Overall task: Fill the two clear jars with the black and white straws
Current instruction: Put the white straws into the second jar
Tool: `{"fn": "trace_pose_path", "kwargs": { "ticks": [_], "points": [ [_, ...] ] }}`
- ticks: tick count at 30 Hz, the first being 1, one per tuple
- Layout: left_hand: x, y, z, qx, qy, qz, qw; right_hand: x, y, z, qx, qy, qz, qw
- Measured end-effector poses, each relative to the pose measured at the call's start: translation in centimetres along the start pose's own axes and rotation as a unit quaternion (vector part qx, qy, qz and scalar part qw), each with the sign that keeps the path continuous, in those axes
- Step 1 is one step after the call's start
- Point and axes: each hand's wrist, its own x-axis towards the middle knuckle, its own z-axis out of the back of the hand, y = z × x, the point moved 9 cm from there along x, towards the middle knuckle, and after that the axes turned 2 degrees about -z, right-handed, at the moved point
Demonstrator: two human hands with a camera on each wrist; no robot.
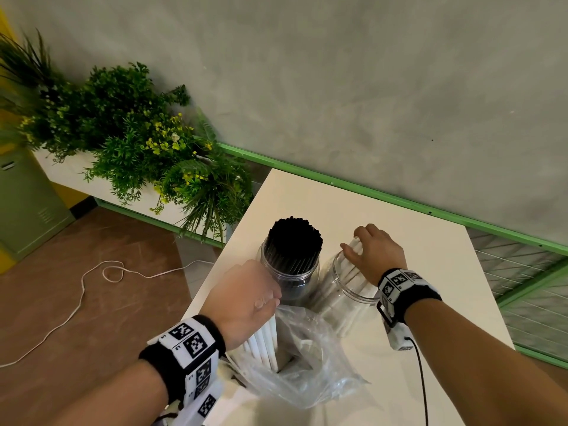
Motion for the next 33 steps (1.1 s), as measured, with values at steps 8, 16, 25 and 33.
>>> {"fn": "trace_pose_path", "kwargs": {
  "ticks": [8,16,25,33],
  "points": [
    [0.1,0.0,-0.2,-0.001,0.004,-0.001,1.000,0.6,-1.6,-0.1,0.028,0.012,-0.070,0.997],
    [0.1,0.0,-0.2,-0.006,0.003,0.000,1.000,0.2,-2.5,1.0,0.064,0.009,-0.108,0.992],
    [0.3,-0.1,-0.3,-0.009,0.007,-0.003,1.000,0.2,-2.4,-0.2,0.145,0.061,-0.062,0.986],
    [0.3,0.1,-0.4,-0.006,0.004,-0.001,1.000,-3.7,-3.2,1.9,0.171,-0.019,0.043,0.984]
  ]
}}
